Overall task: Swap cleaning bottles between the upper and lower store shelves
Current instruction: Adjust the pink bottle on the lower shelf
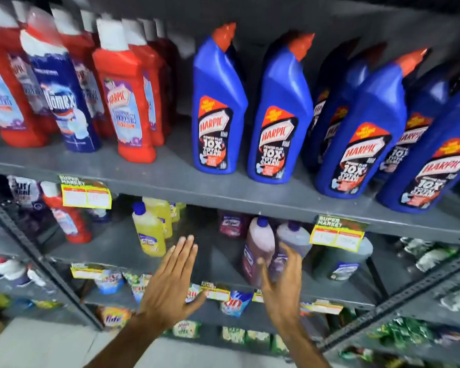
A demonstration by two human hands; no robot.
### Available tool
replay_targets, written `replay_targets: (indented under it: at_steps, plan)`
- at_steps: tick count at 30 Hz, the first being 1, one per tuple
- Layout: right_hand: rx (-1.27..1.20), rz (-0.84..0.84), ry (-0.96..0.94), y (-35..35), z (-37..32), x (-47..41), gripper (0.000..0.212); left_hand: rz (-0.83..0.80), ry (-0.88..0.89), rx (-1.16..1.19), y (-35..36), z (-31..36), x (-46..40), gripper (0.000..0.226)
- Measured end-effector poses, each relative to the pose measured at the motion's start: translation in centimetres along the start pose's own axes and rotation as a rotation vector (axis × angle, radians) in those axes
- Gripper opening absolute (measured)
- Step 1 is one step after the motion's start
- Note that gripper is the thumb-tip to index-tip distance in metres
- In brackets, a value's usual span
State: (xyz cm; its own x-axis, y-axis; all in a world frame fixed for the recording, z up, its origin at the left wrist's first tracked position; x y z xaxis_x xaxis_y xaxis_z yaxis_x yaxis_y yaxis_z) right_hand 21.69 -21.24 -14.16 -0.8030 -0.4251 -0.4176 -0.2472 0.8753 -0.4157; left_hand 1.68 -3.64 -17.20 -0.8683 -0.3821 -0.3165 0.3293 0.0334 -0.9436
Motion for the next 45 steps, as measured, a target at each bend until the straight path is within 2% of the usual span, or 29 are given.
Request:
replay_targets:
  at_steps: [4,8,15,18,23,26,30,34,45]
  plan:
    - [-0.030,-0.061,0.211,2.9,5.0,1.8,0.067,-0.123,-0.064,0.011,5.4,-2.5,0.9,0.101]
    - [-0.102,-0.029,0.325,5.7,9.6,1.2,0.073,-0.242,-0.115,0.034,10.7,-5.2,-1.1,0.110]
    - [-0.065,-0.009,0.290,8.9,13.0,1.7,0.062,-0.365,-0.245,0.078,18.4,-7.6,-3.5,0.133]
    - [-0.091,0.002,0.301,9.1,13.7,1.9,0.064,-0.406,-0.263,0.077,20.6,-8.0,-3.8,0.135]
    - [-0.100,0.023,0.327,9.1,14.0,2.3,0.059,-0.384,-0.236,0.062,21.7,-8.2,-3.7,0.133]
    - [-0.097,-0.053,0.349,10.3,13.8,2.0,0.060,-0.376,-0.231,0.055,21.7,-8.3,-3.5,0.136]
    - [-0.150,-0.275,0.334,12.9,13.9,0.6,0.064,-0.372,-0.223,0.064,21.7,-8.1,-3.3,0.137]
    - [-0.208,-0.460,0.291,15.3,13.9,-0.8,0.059,-0.368,-0.235,0.109,21.8,-7.7,-3.4,0.137]
    - [-0.144,-0.556,0.336,18.0,17.4,-0.6,0.061,-0.348,-0.269,0.109,22.1,-8.2,-3.3,0.131]
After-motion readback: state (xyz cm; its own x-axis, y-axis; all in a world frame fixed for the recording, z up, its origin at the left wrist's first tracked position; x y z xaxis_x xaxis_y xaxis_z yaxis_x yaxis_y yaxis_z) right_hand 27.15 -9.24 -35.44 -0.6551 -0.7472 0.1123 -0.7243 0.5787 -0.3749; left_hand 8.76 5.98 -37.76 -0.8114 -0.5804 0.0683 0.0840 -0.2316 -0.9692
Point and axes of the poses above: each hand's wrist, its own x-axis away from the middle knuckle, its own y-axis out of the palm, z = x × y, the point moved 7 cm from there along -x, towards the middle knuckle, and after that the axes turned 1 degree about -z, right-handed, at the moved point
